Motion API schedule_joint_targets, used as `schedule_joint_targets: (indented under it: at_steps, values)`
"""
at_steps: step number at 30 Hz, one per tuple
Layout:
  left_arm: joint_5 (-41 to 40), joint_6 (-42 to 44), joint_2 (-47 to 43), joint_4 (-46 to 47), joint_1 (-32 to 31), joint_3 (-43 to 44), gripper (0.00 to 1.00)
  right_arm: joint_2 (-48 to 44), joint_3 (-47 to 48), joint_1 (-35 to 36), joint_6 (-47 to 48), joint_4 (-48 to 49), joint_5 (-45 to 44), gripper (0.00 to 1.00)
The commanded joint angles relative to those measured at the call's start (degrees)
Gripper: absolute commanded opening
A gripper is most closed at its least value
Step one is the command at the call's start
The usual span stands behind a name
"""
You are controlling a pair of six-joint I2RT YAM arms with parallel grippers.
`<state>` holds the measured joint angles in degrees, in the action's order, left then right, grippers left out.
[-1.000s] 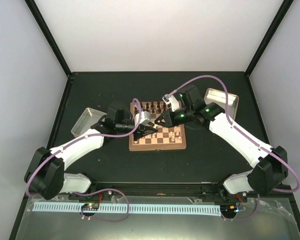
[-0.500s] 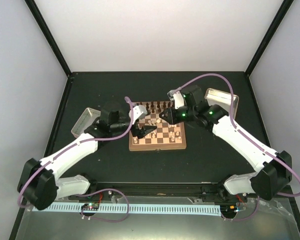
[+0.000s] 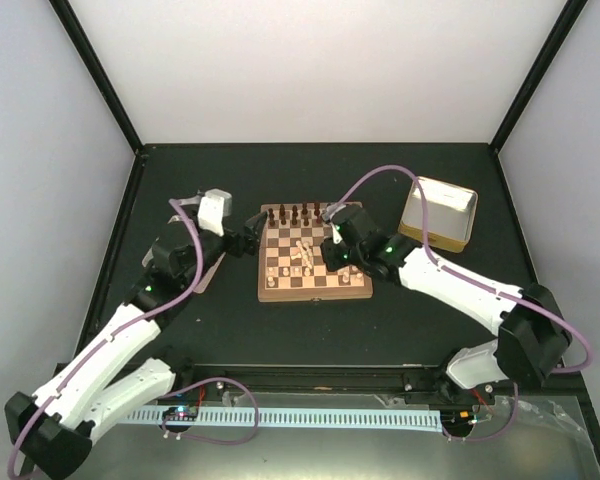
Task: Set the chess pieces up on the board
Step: Place the chess piece on the chessboard.
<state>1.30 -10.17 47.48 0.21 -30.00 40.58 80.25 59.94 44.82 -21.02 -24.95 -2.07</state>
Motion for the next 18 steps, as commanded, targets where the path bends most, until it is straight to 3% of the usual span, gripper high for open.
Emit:
schedule_joint_targets:
  at_steps: [1,7,18]
  values:
    - [-7.3,-6.3,-4.8,-7.3,2.3,-0.9,0.99,1.9,-3.2,3.1,1.2,7.3,-6.3,0.07]
    - [-4.8,-6.8,-9.2,-9.7,3.8,-2.4,0.99,5.4,-5.4,4.2,-1.0,10.8,-5.1,0.07]
    - [1.0,-4.6,-8.1,-8.0,4.0,-2.6,0.99,8.1,-7.9,8.2,-2.3,10.0,-10.4,0.07]
